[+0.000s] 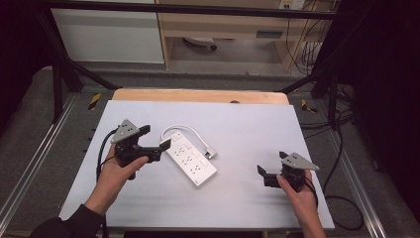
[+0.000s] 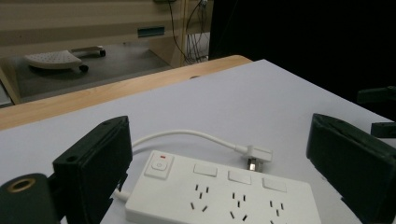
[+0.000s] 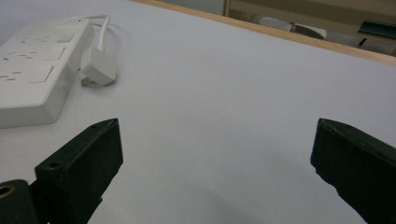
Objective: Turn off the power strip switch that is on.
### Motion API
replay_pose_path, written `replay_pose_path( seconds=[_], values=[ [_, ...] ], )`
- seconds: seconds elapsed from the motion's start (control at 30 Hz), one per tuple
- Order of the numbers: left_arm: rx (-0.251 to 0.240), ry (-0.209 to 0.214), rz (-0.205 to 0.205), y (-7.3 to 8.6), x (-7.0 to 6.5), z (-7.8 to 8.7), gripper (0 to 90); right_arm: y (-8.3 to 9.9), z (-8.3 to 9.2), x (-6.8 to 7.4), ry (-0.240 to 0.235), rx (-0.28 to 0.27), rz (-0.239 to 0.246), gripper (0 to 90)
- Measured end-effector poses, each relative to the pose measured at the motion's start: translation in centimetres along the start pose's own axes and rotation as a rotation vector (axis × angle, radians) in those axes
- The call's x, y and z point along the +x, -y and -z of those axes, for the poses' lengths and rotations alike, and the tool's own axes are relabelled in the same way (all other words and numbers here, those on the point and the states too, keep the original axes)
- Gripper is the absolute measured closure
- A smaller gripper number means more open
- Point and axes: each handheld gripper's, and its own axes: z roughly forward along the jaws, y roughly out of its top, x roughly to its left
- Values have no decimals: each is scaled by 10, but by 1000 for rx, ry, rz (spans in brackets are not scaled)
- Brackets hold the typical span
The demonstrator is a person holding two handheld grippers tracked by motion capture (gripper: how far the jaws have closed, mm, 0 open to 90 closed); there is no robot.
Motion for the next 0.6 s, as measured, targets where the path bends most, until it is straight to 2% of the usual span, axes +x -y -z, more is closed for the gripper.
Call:
replay_pose_path(
  seconds=[0.3, 0.43, 0.6],
  values=[
    [5, -10, -8, -6, 4, -18, 70, 0, 0, -1, 4, 0, 1, 28],
    [12, -23, 9, -5, 5, -27, 78, 0, 0, 0, 6, 2, -3, 28],
    [23, -11, 14, -4, 2, -38, 110, 0, -1, -1, 9, 0, -3, 29]
  ],
)
